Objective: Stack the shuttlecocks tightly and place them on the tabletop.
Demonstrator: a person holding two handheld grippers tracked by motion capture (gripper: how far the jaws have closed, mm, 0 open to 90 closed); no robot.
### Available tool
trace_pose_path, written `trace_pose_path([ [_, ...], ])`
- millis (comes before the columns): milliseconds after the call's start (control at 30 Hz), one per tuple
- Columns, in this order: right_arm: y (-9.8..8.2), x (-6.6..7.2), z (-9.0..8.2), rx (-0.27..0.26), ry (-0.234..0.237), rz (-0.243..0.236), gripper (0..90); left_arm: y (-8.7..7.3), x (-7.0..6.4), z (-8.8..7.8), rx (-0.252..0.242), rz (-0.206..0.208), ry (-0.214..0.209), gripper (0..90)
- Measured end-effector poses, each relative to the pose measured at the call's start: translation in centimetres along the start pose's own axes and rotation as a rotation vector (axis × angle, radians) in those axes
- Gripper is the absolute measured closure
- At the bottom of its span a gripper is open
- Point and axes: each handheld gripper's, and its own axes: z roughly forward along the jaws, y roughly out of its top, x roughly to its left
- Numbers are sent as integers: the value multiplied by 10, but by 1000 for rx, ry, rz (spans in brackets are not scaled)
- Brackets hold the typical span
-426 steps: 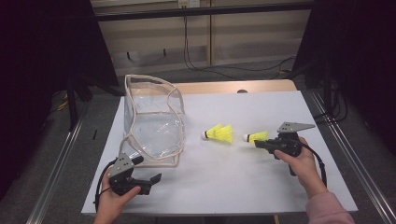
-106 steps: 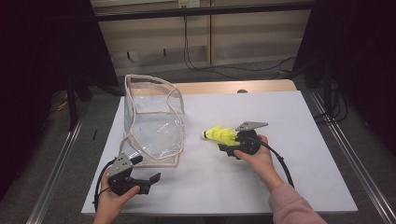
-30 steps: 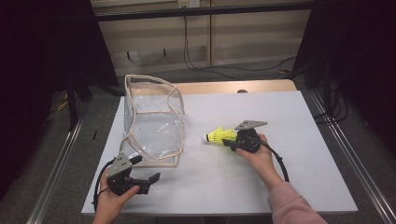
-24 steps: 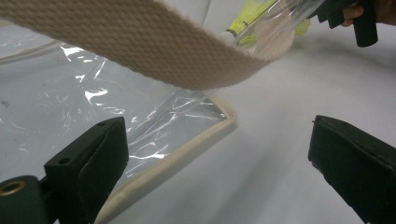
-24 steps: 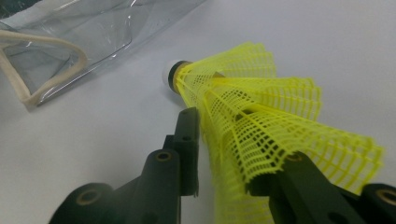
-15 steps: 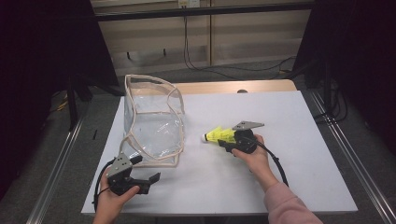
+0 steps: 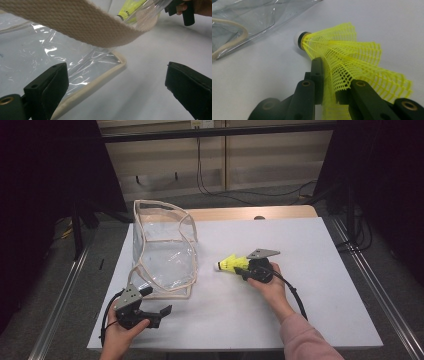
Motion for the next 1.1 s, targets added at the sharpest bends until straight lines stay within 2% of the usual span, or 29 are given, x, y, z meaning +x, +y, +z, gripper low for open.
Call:
trace_pose_path([
  [67,0,0,0,-1,5,14,801,0,0,0,-3,1,3,50],
  [133,1,0,-1,-5,6,4,801,0,1,-1,8,11,11,50],
  [200,1,0,-2,-3,15,23,802,0,0,-1,8,0,6,50],
  [300,1,-1,-3,-4,20,15,802,-1,1,-1,1,-1,2,50],
  [400,3,0,-6,-4,33,27,803,-1,1,-1,0,-1,3,50],
  [500,5,0,-9,-11,36,13,803,-1,1,-2,0,2,6,50],
  [967,18,1,-26,-10,69,21,802,-1,2,-3,6,7,15,50],
  [1100,22,2,-31,-19,72,3,802,-1,2,-3,6,6,14,50],
])
